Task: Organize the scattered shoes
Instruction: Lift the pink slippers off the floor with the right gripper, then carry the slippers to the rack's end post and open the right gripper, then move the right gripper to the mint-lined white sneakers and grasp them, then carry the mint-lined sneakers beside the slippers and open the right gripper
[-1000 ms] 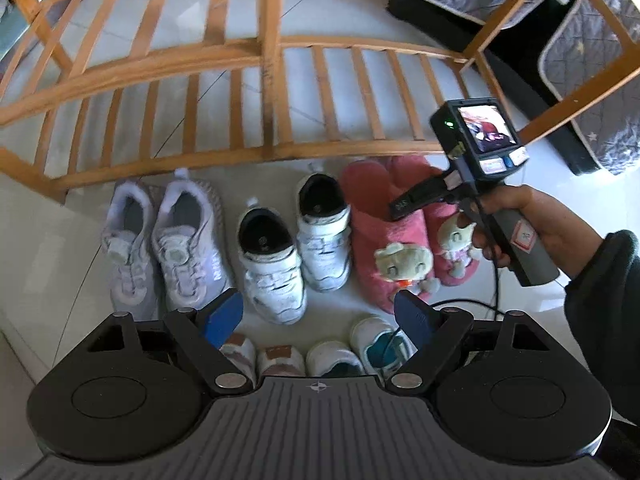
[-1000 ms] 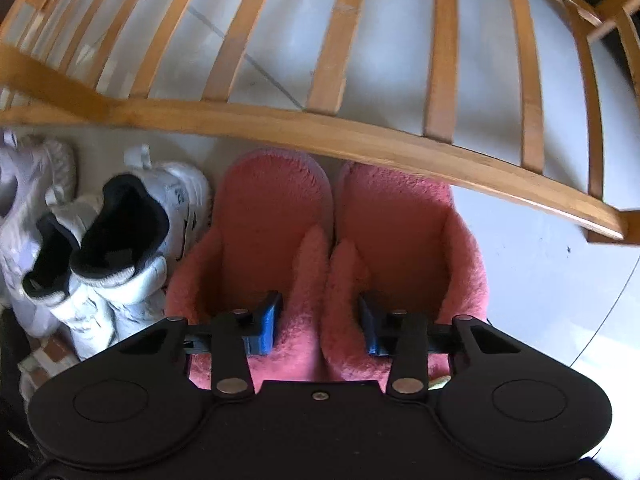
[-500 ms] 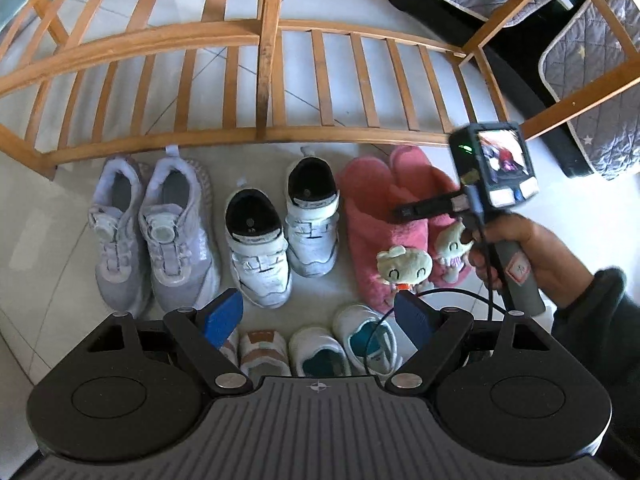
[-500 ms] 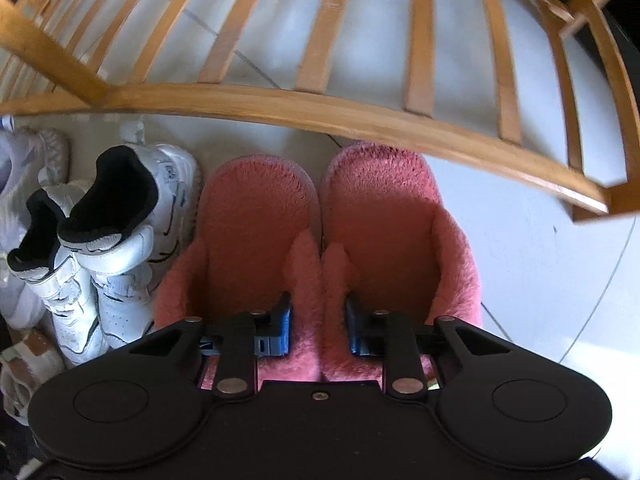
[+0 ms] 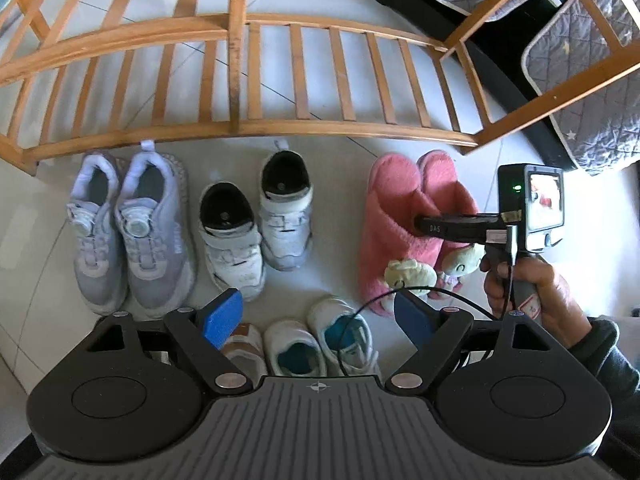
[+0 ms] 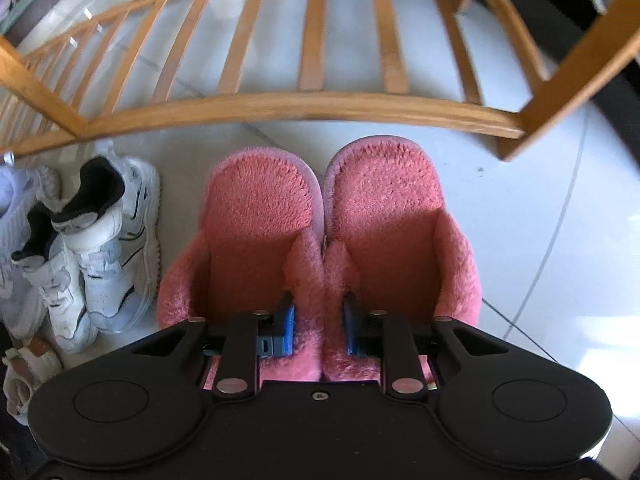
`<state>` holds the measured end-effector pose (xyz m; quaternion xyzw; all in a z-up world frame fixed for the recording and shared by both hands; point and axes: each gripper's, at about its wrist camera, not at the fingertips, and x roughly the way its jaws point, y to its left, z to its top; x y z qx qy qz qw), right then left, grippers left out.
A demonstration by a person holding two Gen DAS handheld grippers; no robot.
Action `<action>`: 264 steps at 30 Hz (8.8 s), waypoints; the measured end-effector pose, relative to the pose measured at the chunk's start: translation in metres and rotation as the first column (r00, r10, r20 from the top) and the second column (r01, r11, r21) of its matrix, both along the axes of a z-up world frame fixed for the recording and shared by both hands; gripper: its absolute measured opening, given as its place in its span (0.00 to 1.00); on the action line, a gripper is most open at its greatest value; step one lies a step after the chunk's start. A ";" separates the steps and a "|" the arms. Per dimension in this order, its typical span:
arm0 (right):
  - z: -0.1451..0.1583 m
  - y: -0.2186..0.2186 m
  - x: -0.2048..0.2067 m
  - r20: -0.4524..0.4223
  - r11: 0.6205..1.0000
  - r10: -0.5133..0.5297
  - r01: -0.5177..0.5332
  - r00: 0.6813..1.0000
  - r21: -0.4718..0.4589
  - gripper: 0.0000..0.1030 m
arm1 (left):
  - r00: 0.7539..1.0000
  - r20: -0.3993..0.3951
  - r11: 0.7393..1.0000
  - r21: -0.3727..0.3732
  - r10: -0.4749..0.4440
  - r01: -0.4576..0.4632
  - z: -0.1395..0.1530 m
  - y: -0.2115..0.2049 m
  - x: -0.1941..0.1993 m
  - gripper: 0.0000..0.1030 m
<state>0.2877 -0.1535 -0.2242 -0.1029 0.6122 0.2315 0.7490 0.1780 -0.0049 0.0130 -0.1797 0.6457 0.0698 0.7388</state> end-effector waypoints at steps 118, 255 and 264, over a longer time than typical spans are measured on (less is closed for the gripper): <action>-0.031 0.012 0.068 0.057 0.970 -0.212 0.203 0.976 0.132 0.19 | 0.990 -0.095 0.994 0.001 -0.106 0.107 -0.031 -0.013 -0.003 0.81; -0.022 0.124 -0.179 -0.153 0.972 0.216 -0.228 0.964 -0.066 0.20 | 0.888 0.282 0.926 -0.013 0.364 -0.376 0.087 0.133 -0.040 0.81; 0.024 0.103 -0.167 0.035 0.997 0.069 -0.068 0.997 -0.044 0.16 | 0.891 0.299 0.937 -0.033 0.343 -0.349 0.091 0.124 -0.037 0.81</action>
